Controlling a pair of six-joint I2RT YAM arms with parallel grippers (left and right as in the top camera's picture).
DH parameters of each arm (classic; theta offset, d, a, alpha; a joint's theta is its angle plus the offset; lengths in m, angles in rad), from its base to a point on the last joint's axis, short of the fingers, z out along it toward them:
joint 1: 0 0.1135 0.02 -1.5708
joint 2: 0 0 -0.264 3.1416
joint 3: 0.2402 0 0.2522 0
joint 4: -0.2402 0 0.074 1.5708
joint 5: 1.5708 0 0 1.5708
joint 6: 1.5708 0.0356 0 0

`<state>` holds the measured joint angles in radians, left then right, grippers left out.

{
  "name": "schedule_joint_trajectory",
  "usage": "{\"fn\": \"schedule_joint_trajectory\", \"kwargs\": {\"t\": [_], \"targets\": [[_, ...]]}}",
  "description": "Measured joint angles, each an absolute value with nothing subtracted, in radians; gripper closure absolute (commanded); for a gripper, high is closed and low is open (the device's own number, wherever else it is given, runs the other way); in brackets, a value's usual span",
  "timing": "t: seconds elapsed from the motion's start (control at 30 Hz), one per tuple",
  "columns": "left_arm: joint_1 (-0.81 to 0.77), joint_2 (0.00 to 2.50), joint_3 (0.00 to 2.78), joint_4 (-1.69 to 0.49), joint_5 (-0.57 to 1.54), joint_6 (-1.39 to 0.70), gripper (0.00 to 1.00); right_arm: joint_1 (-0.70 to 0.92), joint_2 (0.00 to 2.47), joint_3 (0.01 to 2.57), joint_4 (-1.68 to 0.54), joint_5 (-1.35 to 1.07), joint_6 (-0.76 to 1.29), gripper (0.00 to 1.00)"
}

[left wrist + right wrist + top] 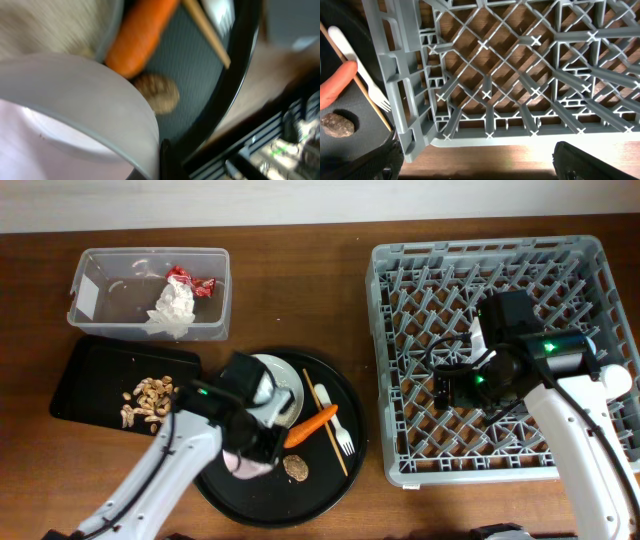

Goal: Sort waste into correct bins and load items into the dishwasher rack
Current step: 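Set the empty bowl back on the round tray with the left gripper, then grasp the pink bowl with the right gripper and place it in the rack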

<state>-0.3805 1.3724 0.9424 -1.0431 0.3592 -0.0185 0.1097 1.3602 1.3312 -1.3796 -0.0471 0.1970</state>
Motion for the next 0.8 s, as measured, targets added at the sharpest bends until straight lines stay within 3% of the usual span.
{"fn": "schedule_joint_trajectory", "kwargs": {"t": [0.07,0.17,0.2,0.4,0.43,0.5,0.53,0.57,0.67,0.8], "targets": [[-0.456,1.372,0.867,-1.049,0.327,-0.064,0.99,0.11,1.36,1.331,-1.38,-0.047,0.197,0.01],[-0.504,1.373,0.822,-1.035,0.317,-0.08,0.66,0.11,1.36,1.331,-1.381,-0.049,0.197,0.02],[-0.504,1.373,0.821,-1.023,0.313,-0.092,0.48,0.11,1.36,1.331,-1.382,-0.052,0.197,0.02],[-0.434,1.363,0.933,-1.021,0.272,-0.107,0.39,0.11,1.36,1.331,-1.384,-0.262,0.019,0.01],[-0.396,1.35,0.96,-1.037,0.249,-0.113,0.27,0.11,1.36,1.331,-1.384,-0.32,-0.019,0.01],[-0.231,1.284,0.988,-1.065,0.2,-0.128,0.15,0.13,1.36,1.331,-1.382,-0.39,-0.064,0.01],[-0.154,1.263,0.99,-1.068,0.202,-0.13,0.08,0.217,1.36,1.331,-1.369,-0.405,-0.072,0.01],[0.04,1.226,0.995,-1.07,0.17,-0.133,0.07,0.315,1.359,1.331,-1.348,-0.427,-0.061,0.01],[0.226,1.221,0.995,-1.089,0.17,-0.133,0.07,0.551,1.363,1.329,-1.229,-0.407,0.033,0.01],[0.339,1.221,0.995,-1.096,0.167,-0.133,0.07,0.86,1.533,1.329,-1.071,-0.26,0.249,0.05]]}}
